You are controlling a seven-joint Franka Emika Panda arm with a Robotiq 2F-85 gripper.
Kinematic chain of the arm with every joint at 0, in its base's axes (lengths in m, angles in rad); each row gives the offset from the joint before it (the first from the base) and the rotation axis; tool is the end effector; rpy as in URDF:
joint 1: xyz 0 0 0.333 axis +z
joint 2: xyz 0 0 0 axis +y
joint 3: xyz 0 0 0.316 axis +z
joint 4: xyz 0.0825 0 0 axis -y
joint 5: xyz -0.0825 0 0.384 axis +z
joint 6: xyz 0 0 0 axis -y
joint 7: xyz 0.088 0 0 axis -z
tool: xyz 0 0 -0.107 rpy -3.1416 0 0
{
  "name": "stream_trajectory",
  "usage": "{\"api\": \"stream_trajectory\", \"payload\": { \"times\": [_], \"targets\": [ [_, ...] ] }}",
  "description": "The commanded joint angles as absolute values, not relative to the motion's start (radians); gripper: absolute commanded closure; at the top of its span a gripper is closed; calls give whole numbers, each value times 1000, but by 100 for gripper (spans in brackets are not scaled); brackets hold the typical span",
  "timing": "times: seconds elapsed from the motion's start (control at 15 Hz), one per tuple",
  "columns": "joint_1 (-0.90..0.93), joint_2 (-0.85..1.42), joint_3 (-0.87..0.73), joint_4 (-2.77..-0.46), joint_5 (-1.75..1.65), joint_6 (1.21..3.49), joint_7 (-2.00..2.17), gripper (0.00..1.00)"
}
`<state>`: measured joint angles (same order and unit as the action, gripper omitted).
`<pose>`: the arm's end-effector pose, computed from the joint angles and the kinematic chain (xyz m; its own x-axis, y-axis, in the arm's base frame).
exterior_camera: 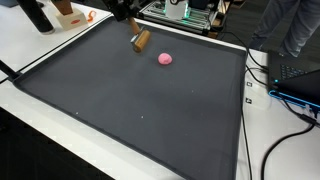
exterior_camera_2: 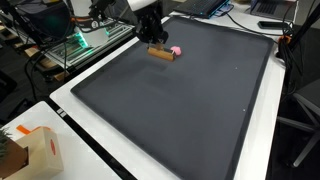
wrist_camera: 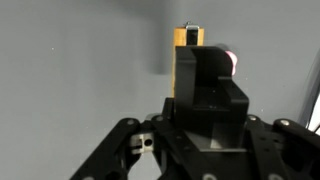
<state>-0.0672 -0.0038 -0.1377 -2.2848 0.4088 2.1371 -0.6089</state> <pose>0.4933 -0.0850 0.3457 0.9880 0.1520 0.0274 0.1520 -0.9248 -0.3489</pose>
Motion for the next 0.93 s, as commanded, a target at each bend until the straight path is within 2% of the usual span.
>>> {"api": "stream_trajectory", "payload": {
  "times": [0.0,0.87],
  "targets": [
    [-99,24,-138,-2259,455,2081,-692,76],
    [-125,37,-125,-2261,533,2019,-751,76]
  ]
}}
